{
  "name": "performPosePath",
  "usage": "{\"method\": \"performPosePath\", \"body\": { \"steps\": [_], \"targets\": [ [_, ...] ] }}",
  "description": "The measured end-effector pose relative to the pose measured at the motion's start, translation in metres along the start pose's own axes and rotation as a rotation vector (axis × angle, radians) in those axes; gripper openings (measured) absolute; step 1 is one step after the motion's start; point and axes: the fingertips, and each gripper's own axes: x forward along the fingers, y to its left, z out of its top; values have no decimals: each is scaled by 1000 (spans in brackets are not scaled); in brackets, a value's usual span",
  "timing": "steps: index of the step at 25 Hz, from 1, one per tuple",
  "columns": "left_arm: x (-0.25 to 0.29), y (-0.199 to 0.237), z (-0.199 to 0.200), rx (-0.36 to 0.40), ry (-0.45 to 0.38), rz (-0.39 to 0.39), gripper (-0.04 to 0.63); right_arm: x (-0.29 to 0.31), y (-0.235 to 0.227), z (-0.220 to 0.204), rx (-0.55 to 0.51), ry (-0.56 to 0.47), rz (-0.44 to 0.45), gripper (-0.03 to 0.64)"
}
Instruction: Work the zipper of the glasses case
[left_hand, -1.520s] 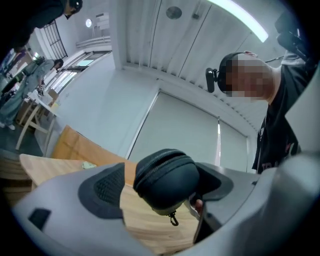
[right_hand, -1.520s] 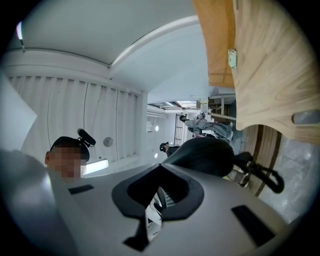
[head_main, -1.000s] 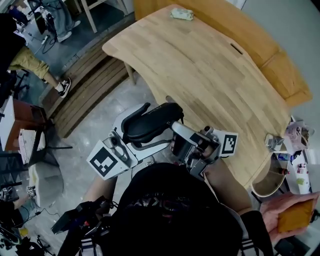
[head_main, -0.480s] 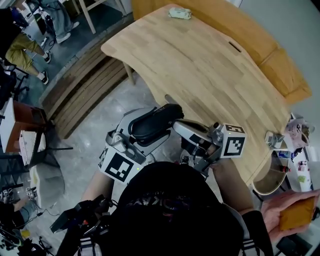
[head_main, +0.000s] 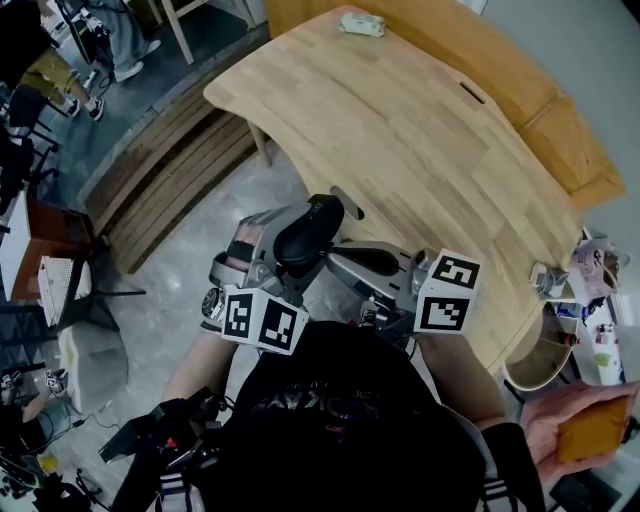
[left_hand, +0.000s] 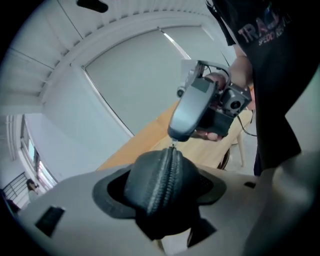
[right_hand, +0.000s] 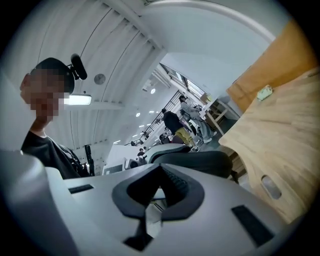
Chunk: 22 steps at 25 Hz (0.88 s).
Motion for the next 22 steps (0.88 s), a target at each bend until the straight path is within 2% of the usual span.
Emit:
{"method": "performPosePath", "body": {
  "steps": [3,8,12,15,18,22],
  "targets": [
    [3,0,-7,28,48,15,302,7,4,-3,-31,29,-3,15],
    [8,-5,-18,137,127,30,302,19,9,-15,-81,90,-16,15],
    [12,-13,-19,216,161,15,302,29,13,-25,-115,135,-16,15],
    [14,-16,-21,235,179,11,302,31,12,-28,-115,145,-20,15],
    [14,-17,-18,204,157,7,302,28,12,-26,-89,125,3,15],
    [8,-9,5,34,-1,26,304,16,17,-12,105,11,143,15]
  ]
}}
